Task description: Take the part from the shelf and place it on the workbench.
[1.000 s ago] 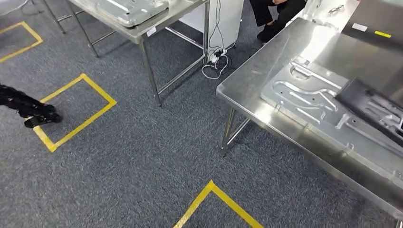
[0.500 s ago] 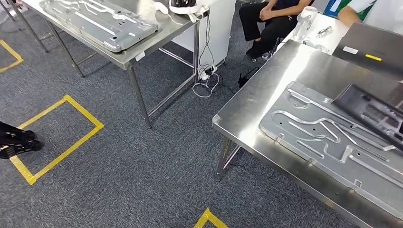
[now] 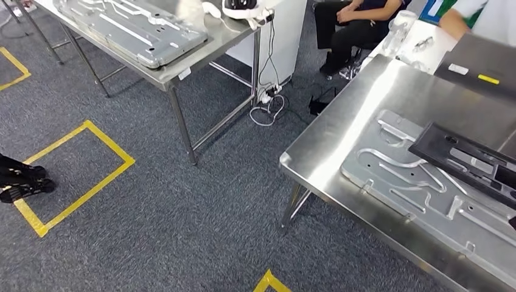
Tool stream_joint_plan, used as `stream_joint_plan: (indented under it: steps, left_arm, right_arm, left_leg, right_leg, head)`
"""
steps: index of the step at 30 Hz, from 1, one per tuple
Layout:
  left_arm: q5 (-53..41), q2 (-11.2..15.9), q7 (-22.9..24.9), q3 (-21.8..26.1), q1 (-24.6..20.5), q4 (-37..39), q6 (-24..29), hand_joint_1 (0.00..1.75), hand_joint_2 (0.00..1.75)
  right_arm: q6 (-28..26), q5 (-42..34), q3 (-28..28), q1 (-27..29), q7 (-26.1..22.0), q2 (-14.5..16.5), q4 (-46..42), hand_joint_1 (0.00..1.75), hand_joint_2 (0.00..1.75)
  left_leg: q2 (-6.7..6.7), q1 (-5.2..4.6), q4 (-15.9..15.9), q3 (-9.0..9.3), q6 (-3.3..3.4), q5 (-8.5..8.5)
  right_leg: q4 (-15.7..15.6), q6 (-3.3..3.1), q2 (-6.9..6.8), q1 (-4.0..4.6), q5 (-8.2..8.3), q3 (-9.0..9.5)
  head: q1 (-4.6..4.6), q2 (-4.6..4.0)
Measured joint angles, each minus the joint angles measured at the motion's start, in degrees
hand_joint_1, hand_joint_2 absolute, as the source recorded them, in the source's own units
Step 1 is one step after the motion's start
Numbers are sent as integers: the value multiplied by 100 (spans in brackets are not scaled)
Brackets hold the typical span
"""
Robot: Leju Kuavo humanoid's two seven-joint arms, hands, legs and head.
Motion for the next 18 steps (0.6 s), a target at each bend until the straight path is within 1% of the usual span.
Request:
stream_joint_plan:
  steps: [1,2,3,4,5,6,7,8,9,10,11,12,14,16,17,18]
  left_arm:
    - [1,-1,-3,11,2,0,2,0,175]
    - [1,-1,-4,28,3,0,3,0,175]
    - [1,-1,-2,45,3,0,4,0,175]
    - [0,-1,1,61,5,0,5,0,175]
    - [-2,-2,4,72,8,0,8,0,175]
    - [-4,-2,10,78,12,0,13,0,175]
    - [-6,-1,17,84,17,0,21,0,175]
    - [-7,1,23,90,20,0,32,0,175]
    - [-7,3,28,97,21,0,44,0,175]
    - [-7,5,31,107,19,0,55,0,175]
    - [-8,7,32,116,16,0,63,0,175]
    - [-10,8,33,126,14,0,68,0,175]
    - [-13,8,35,149,14,0,79,0,175]
    - [-16,8,36,179,16,0,95,0,175]
    - [-20,8,36,194,16,0,104,0,175]
    - [-23,8,37,208,14,0,112,0,175]
  right_arm:
    - [-19,77,0,23,-26,52,-1,175,175]
    - [-36,160,0,48,-47,114,-1,175,175]
    - [-51,247,0,71,-67,184,7,175,175]
    - [-70,349,0,92,-84,258,27,175,175]
    - [-88,448,0,116,-101,326,63,175,175]
    - [-111,559,-2,136,-130,398,124,175,175]
    - [-134,664,-9,149,-169,459,198,175,175]
    - [-157,758,-26,159,-221,514,280,175,175]
    - [-185,849,-58,163,-288,561,365,175,175]
    - [-220,933,-113,163,-361,595,450,175,175]
    - [-260,1011,-182,154,-435,629,537,175,175]
    - [-307,1093,-267,136,-513,662,629,175,175]
    - [-383,1245,-445,95,-650,737,815,175,175]
    - [-434,1377,-619,60,-758,815,990,175,175]
    - [-462,1430,-702,37,-796,851,1078,175,175]
    - [-491,1474,-782,11,-828,884,1167,175,175]
  left_leg:
    - [11,0,45,-25,-31,-52]
    - [24,4,188,-88,-64,-176]
    - [39,20,456,-198,-98,-369]
    - [53,46,816,-339,-138,-593]
    - [63,78,1194,-477,-178,-783]
    - [74,111,1465,-560,-218,-889]
    - [88,141,1539,-549,-255,-891]
    - [102,168,1384,-423,-289,-796]
    - [115,190,1014,-189,-315,-634]
    - [121,204,592,63,-324,-514]
    - [116,203,241,273,-308,-424]
    - [109,195,19,405,-274,-388]
    - [93,161,-63,454,-179,-394]
    - [99,164,-123,487,-96,-373]
    - [105,170,-162,510,-59,-358]
    - [113,175,-194,531,-31,-348]
  right_leg:
    - [-57,-11,-5,-21,54,9]
    - [-111,-16,-11,-47,109,14]
    - [-143,-16,-19,-70,147,11]
    - [-152,-18,-22,-76,165,-2]
    - [-149,-12,-27,-84,174,-17]
    - [-142,-3,-31,-94,177,-30]
    - [-132,10,-33,-106,176,-38]
    - [-119,28,-33,-124,170,-41]
    - [-101,54,-32,-146,156,-39]
    - [-82,88,-33,-166,136,-35]
    - [-61,131,-34,-176,115,-34]
    - [-48,175,-34,-180,100,-33]
    - [-57,258,-31,-184,92,-28]
    - [-43,322,-26,-204,54,-12]
    - [75,344,-24,-212,-34,-55]
    - [318,359,-23,-218,-178,-165]
  head:
    - [-2,0]
    - [-2,0]
    - [-3,-1]
    - [-4,-1]
    - [-4,-1]
    - [-4,-1]
    - [-5,0]
    - [-5,0]
    - [-5,0]
    - [-5,0]
    - [-4,0]
    - [-4,0]
    - [-3,0]
    - [-2,0]
    - [-2,0]
    - [1,0]
